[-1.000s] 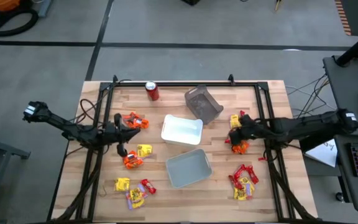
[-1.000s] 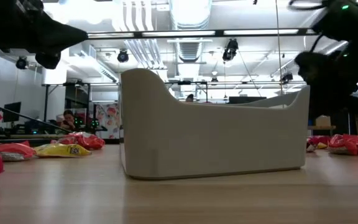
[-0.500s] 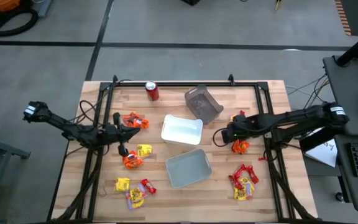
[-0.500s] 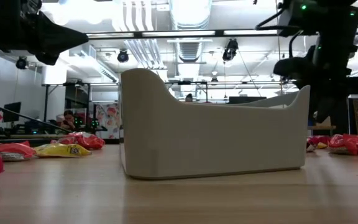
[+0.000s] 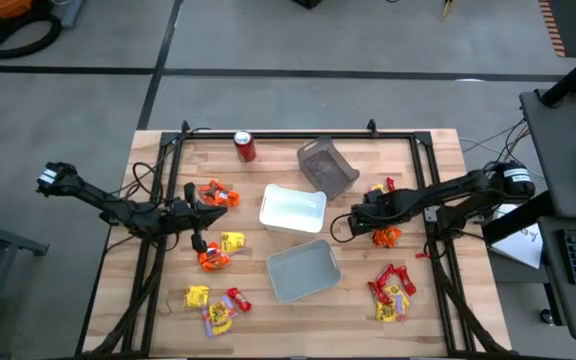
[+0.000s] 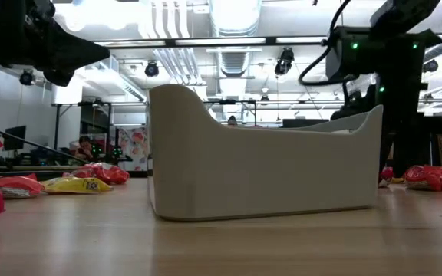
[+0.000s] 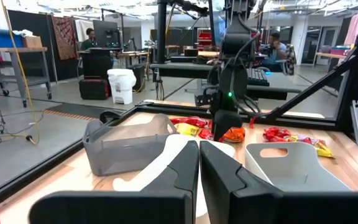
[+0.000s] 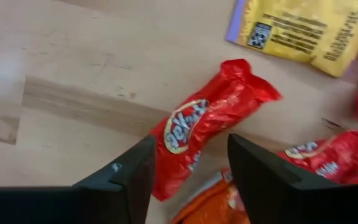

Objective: Sort candy
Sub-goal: Put the red chocolate pack into the gray bin

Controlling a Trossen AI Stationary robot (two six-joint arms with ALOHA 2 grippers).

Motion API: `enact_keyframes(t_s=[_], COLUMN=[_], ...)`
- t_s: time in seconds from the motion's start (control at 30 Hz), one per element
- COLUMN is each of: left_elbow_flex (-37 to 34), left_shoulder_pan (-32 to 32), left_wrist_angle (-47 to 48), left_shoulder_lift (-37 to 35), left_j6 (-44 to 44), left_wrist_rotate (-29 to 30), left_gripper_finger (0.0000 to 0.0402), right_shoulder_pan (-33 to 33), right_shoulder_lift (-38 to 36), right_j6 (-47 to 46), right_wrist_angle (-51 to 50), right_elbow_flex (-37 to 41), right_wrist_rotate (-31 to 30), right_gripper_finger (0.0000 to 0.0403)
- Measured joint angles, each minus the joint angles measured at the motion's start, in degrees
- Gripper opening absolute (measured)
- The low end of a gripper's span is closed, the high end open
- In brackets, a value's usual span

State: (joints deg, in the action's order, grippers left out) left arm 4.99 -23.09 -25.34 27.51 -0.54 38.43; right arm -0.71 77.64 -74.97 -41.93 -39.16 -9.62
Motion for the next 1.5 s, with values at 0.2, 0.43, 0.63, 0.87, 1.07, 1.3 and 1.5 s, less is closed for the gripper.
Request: enact_keyframes(t_s=[0.2,0.43,0.63,0.87,1.07,1.3,1.5], left_elbow_flex=[0.0,0.0,0.0,0.0,0.0,0.0,0.0], left_shoulder_pan=[0.0,0.0,0.0,0.0,0.0,0.0,0.0], left_wrist_angle=[0.0,0.0,0.0,0.0,-0.2,-2.8,-4.3], left_shoulder_lift=[0.0,0.0,0.0,0.0,0.0,0.1,0.1], left_j6=[-0.6,-2.2,-4.2,-7.0,-9.7,-10.7,-12.7], left_wrist_rotate=[0.0,0.0,0.0,0.0,0.0,0.0,0.0], left_gripper_finger=[0.0,0.0,0.0,0.0,0.0,0.0,0.0], right_shoulder_pan=[0.0,0.0,-0.1,-1.8,-7.2,-14.0,-17.8], right_shoulder_lift=[2.9,0.9,-3.6,-11.3,-13.4,-8.8,-3.7], right_j6=[1.0,2.7,4.6,12.1,29.4,62.4,74.7], right_wrist_angle=[1.3,1.1,1.0,2.1,14.1,35.3,40.6], right_elbow_flex=[-0.2,0.1,0.2,-2.0,-4.3,-4.4,-6.1], right_wrist_rotate=[-0.8,-2.4,-2.7,-2.8,-10.2,-9.2,-3.7], right_gripper_finger=[0.0121,0.0022,0.002,0.0019,0.0018,0.0018,0.0018])
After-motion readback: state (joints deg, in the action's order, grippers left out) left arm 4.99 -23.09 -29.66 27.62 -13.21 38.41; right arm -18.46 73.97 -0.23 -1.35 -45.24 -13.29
